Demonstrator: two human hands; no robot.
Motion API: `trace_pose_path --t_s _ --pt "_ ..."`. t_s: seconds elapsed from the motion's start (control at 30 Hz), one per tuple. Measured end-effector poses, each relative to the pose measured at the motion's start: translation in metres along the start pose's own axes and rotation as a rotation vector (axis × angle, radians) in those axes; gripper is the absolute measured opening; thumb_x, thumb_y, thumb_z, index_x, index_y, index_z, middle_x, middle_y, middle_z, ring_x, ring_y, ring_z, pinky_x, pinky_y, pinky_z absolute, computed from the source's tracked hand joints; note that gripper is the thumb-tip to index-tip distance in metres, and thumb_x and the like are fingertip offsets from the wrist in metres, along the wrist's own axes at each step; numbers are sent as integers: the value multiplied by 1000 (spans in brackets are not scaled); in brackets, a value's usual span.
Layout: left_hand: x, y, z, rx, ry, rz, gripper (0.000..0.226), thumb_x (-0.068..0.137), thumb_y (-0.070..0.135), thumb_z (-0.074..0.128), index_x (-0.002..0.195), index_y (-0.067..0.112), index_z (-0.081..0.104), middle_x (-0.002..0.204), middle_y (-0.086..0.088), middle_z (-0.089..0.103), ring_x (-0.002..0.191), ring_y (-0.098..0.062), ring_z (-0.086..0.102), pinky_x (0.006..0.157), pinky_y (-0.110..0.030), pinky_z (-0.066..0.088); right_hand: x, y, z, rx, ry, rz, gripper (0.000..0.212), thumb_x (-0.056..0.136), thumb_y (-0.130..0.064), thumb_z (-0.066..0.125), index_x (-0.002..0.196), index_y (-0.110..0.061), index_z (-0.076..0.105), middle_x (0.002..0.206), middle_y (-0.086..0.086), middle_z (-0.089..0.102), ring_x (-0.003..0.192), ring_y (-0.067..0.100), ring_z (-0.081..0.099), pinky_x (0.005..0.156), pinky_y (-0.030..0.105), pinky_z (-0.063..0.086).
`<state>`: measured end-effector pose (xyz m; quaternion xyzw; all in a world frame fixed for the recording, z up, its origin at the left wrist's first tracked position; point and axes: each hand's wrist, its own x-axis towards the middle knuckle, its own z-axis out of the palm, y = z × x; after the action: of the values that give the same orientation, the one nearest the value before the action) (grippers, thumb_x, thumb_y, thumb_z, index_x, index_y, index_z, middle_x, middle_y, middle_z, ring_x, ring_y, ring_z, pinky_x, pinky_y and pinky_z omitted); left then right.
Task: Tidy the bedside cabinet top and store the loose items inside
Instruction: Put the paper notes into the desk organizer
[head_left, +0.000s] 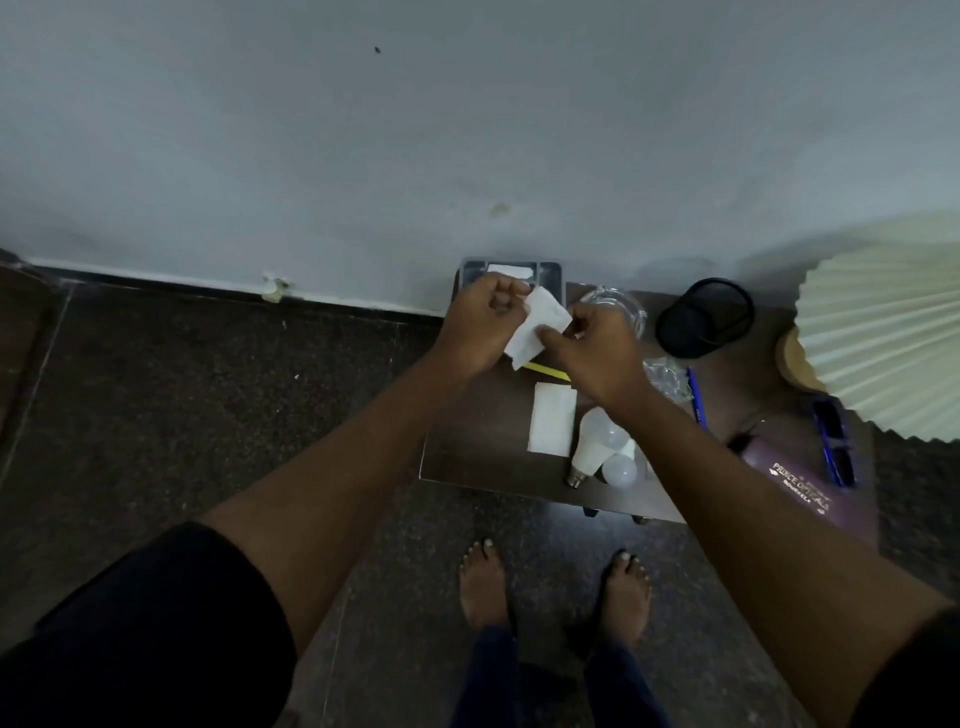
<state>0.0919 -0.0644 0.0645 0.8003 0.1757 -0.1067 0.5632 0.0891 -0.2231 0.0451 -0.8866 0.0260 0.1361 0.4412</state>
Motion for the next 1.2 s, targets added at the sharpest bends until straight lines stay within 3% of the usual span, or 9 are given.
trace_pose_path --t_s 0.17,0.3,0.4,0.53,0.6,0.73,0.93,1.07,1.2 --pt "12 21 8 32 61 49 22 93 3 63 113 -2 68 112 -15 72 98 -20 66 89 -28 55 10 -4 -14 34 164 46 22 88 -27 73 98 -7 73 93 8 76 79 17 69 67 32 59" --pt "17 26 12 9 82 32 20 94 3 63 111 0 71 109 -12 73 103 -24 69 92 -33 58 16 -8 -19 17 248 48 23 88 -27 72 101 -8 73 101 7 76 81 12 67 58 13 46" --pt "17 27 15 -36 37 13 22 94 -1 60 112 1 72 109 -12 74 102 -22 70 94 -31 58 21 -12 -21 31 272 30 22 90 -27 71 100 -9 73 100 5 76 84 13 70 56 9 42" --pt "16 29 18 -95 -42 -9 32 94 -11 51 120 -2 68 114 -17 72 111 -26 69 101 -33 55 25 -19 -23 108 222 0 14 89 -27 73 95 -14 76 78 -14 70 65 -7 65 53 2 42" --pt "17 30 18 -111 -47 -16 35 94 -12 49 122 -4 67 118 -19 72 113 -28 69 103 -37 54 27 -20 -25 148 163 -22 11 88 -26 74 96 -19 78 75 -20 69 69 -7 68 60 6 50" --pt "19 32 17 -100 -55 -10 35 95 -12 48 125 -5 66 120 -21 71 114 -28 69 103 -36 54 31 -18 -25 159 91 -45 17 87 -21 76 103 -17 78 85 -8 74 79 8 73 72 21 60" --pt "22 31 22 -84 -48 -18 34 95 -12 49 125 -7 65 121 -22 70 113 -32 69 104 -42 53 38 -12 -20 138 62 -35 25 89 -15 74 114 -11 75 97 -3 74 82 5 70 70 7 53" --pt "24 25 23 -58 -23 -25 33 95 -11 52 124 -7 66 120 -21 71 111 -32 69 103 -46 54 39 -11 -19 130 41 -20 26 88 -11 74 114 -8 75 106 6 77 91 15 73 85 31 61" --pt "24 19 25 -37 -9 -45 35 94 -8 56 127 -5 65 124 -18 70 117 -29 67 106 -45 52 37 -11 -18 128 28 -32 25 89 -11 73 113 -7 76 105 6 77 91 16 73 86 37 61"
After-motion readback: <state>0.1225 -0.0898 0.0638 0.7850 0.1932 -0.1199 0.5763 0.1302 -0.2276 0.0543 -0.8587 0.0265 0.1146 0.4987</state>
